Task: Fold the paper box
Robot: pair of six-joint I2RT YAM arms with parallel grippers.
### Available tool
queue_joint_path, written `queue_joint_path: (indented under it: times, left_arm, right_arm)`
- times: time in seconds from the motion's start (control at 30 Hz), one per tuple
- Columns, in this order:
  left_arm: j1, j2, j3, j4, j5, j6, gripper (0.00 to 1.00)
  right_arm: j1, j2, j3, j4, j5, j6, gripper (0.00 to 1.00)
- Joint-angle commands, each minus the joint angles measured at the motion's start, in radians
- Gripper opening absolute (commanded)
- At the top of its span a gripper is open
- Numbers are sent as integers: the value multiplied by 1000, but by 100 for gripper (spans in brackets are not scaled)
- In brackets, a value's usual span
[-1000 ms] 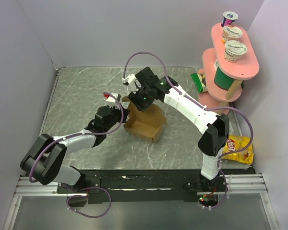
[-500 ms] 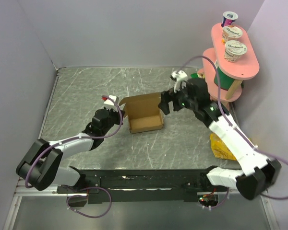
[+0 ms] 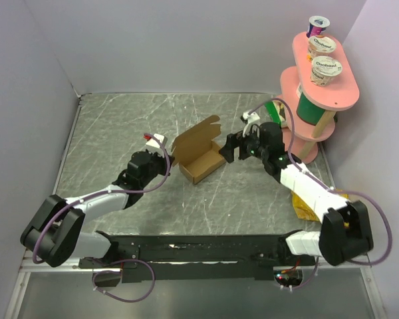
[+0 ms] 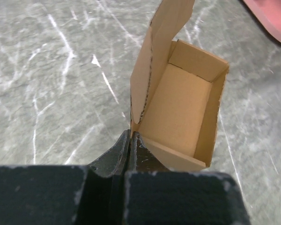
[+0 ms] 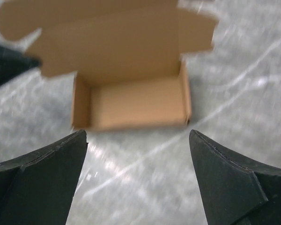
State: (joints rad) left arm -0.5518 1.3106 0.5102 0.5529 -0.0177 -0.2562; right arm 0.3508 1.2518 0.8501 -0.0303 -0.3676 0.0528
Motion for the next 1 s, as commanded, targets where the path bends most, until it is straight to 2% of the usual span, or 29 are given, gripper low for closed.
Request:
queue_joint_path:
  times: [0.0, 0.13, 0.37, 0.57, 0.73, 0.97]
  left_arm:
    - [6, -45, 10, 13, 107, 29, 1]
    - [12, -76, -2, 9, 180, 38, 1]
    - [24, -99, -7, -34, 208, 35, 1]
    - [24, -111, -12, -41, 231, 31, 1]
    - [24, -114, -12, -45, 228, 32, 1]
    - [24, -103, 4, -64, 188, 21, 1]
  right_arm:
    - [-76, 130, 78, 228, -191, -43, 99]
    - [-130, 241, 133, 236, -356, -96, 99]
    - [-161, 285, 95, 334, -306, -94, 99]
    - [-171, 327, 79, 374, -353, -77, 99]
    - [-171, 379, 99, 389, -396, -71, 95]
    - [-171, 371, 87, 366, -380, -68, 85]
